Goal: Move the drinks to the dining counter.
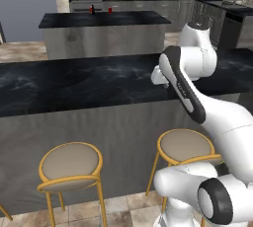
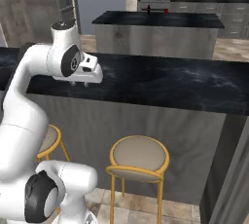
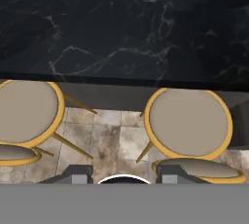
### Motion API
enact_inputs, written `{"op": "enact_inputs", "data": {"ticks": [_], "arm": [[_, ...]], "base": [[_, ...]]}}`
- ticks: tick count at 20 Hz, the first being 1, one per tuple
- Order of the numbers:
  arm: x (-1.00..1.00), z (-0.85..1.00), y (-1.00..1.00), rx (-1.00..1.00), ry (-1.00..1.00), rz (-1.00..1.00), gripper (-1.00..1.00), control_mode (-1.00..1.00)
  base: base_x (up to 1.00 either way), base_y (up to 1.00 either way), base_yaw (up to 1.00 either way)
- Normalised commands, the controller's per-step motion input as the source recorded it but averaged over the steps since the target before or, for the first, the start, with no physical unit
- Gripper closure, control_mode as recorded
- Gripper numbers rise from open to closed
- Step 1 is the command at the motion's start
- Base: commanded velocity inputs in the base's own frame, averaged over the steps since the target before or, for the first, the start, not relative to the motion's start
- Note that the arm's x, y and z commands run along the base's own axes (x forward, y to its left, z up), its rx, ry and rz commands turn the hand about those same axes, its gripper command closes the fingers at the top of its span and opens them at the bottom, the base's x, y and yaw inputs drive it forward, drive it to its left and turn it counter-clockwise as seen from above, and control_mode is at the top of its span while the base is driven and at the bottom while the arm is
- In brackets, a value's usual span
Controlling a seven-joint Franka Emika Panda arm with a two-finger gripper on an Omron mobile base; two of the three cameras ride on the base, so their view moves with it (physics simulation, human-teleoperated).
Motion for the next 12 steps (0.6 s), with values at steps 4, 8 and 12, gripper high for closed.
{"op": "enact_inputs", "data": {"ticks": [4,8,12], "arm": [[-0.32,0.03,0.01,0.00,-0.14,0.00,-1.00,-1.00],[-0.57,0.18,0.01,-0.02,-0.34,0.00,-1.00,-1.00],[-0.63,0.22,0.00,-0.02,-0.38,0.00,-1.00,-1.00]], "base": [[0.00,0.00,0.00],[0.00,0.00,0.00],[0.00,0.00,0.00]]}}
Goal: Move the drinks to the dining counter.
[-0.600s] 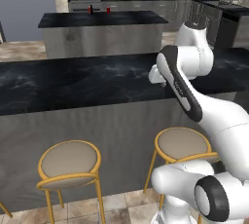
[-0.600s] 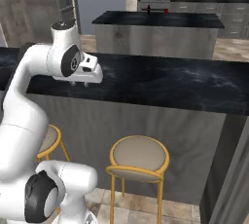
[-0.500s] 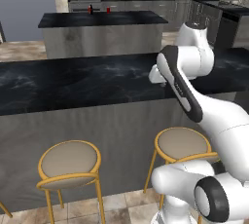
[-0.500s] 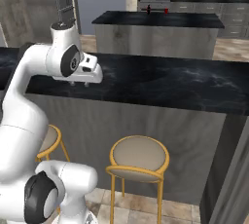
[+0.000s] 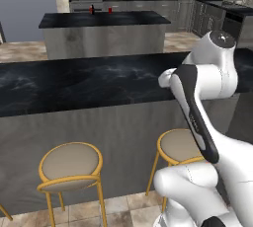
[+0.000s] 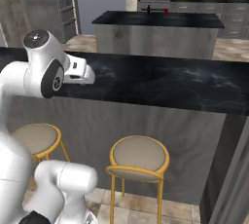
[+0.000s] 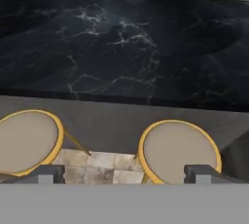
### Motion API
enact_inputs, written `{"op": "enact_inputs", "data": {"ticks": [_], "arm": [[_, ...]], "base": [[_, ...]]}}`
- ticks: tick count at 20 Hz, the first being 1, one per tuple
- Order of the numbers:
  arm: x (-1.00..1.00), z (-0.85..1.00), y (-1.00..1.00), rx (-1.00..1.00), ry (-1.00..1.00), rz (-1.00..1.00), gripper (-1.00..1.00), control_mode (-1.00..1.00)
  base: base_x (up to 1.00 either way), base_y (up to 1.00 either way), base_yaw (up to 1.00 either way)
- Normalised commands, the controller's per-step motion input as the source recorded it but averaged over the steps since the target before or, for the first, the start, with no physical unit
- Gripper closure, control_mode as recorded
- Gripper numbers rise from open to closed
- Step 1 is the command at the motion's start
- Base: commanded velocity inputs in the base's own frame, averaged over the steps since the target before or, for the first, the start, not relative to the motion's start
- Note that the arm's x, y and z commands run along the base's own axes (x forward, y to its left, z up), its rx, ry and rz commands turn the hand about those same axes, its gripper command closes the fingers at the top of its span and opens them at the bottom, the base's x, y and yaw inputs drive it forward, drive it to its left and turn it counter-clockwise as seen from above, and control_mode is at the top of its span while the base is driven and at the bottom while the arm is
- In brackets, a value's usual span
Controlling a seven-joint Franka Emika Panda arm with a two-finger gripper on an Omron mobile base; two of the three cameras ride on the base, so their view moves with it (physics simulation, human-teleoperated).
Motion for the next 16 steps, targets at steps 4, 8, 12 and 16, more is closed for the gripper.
{"op": "enact_inputs", "data": {"ticks": [4,8,12,16], "arm": [[-0.49,0.36,0.01,-0.04,-0.33,0.00,-1.00,-1.00],[-0.55,0.46,0.00,0.00,-0.11,-0.03,-1.00,-1.00],[-0.57,0.42,0.00,0.00,0.00,-0.04,-1.00,-1.00],[-0.28,0.30,-0.01,0.00,0.01,-0.01,-1.00,-1.00]], "base": [[0.00,0.00,0.00],[0.00,0.00,0.00],[0.00,0.00,0.00],[0.00,0.00,0.00]]}}
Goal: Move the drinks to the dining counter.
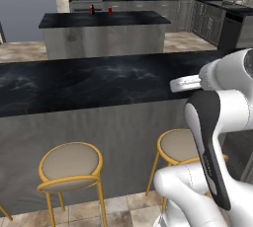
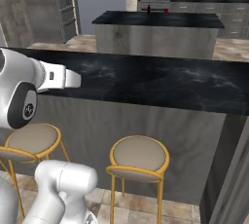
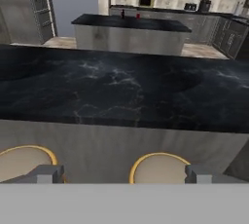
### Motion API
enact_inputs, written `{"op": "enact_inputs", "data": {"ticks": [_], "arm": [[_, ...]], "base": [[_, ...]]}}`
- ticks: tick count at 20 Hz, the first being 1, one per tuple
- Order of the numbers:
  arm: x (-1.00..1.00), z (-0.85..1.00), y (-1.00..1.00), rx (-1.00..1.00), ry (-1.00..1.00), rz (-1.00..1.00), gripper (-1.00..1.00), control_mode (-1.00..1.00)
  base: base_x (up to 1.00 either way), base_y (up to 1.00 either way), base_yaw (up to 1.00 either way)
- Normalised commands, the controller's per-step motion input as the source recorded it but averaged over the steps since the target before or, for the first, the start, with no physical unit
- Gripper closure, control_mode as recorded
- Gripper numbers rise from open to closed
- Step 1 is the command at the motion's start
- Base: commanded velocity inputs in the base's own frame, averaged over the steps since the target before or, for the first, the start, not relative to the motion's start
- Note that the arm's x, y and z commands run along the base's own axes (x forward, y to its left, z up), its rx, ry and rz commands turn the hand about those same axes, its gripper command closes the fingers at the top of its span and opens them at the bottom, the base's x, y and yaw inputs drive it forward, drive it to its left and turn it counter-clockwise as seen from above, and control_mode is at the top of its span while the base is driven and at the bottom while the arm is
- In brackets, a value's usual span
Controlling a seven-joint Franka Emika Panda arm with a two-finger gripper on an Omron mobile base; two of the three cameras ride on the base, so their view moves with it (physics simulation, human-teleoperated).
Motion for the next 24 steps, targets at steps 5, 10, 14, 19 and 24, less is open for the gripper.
{"op": "enact_inputs", "data": {"ticks": [5,10,14,19,24], "arm": [[0.00,0.00,0.00,0.00,0.00,0.00,-1.00,1.00],[0.00,0.00,0.00,0.00,0.00,0.00,-1.00,1.00],[0.00,0.00,0.00,0.00,0.00,0.00,-1.00,1.00],[0.00,0.00,0.00,0.00,0.00,0.00,-1.00,1.00],[0.00,0.00,0.00,0.00,0.00,0.00,-1.00,1.00]], "base": [[-0.05,-0.98,-0.08],[0.02,-1.00,-0.02],[0.01,-1.00,0.00],[0.11,-1.00,-0.01],[0.30,-1.00,0.00]]}}
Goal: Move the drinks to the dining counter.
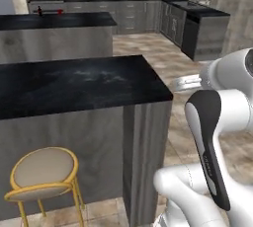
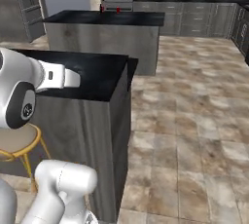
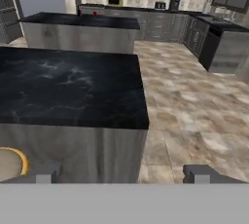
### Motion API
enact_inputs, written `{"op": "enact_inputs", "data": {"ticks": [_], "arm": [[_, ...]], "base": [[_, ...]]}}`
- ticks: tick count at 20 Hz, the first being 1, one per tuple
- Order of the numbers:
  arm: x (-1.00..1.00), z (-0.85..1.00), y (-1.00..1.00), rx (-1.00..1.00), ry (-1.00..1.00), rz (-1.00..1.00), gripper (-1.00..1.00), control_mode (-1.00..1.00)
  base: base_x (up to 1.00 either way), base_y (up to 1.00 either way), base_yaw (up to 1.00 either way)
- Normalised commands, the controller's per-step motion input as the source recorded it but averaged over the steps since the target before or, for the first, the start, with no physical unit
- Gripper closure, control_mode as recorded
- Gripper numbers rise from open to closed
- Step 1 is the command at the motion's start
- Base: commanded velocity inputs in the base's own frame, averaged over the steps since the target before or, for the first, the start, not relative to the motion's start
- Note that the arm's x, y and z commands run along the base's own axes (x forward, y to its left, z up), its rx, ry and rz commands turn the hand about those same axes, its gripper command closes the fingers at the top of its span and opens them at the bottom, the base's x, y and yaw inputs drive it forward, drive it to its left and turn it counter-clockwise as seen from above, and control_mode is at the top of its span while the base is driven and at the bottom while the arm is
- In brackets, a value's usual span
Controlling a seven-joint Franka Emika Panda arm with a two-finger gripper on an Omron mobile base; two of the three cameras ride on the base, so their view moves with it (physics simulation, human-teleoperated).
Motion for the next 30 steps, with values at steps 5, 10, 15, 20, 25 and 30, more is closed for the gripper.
{"op": "enact_inputs", "data": {"ticks": [5,10,15,20,25,30], "arm": [[0.00,0.00,0.00,0.00,0.00,0.00,-1.00,1.00],[0.00,0.00,0.00,0.00,0.00,0.00,-1.00,1.00],[0.00,0.00,0.00,0.00,0.00,0.00,-1.00,1.00],[0.00,0.00,0.00,0.00,0.00,0.00,-1.00,1.00],[0.00,0.00,0.00,0.00,0.00,0.00,-1.00,1.00],[0.00,0.00,0.00,0.00,0.00,0.00,-1.00,1.00]], "base": [[0.59,-1.00,0.00],[0.92,-1.00,0.00],[1.00,-1.00,0.00],[1.00,-0.99,0.00],[1.00,-0.81,0.02],[1.00,-0.34,0.11]]}}
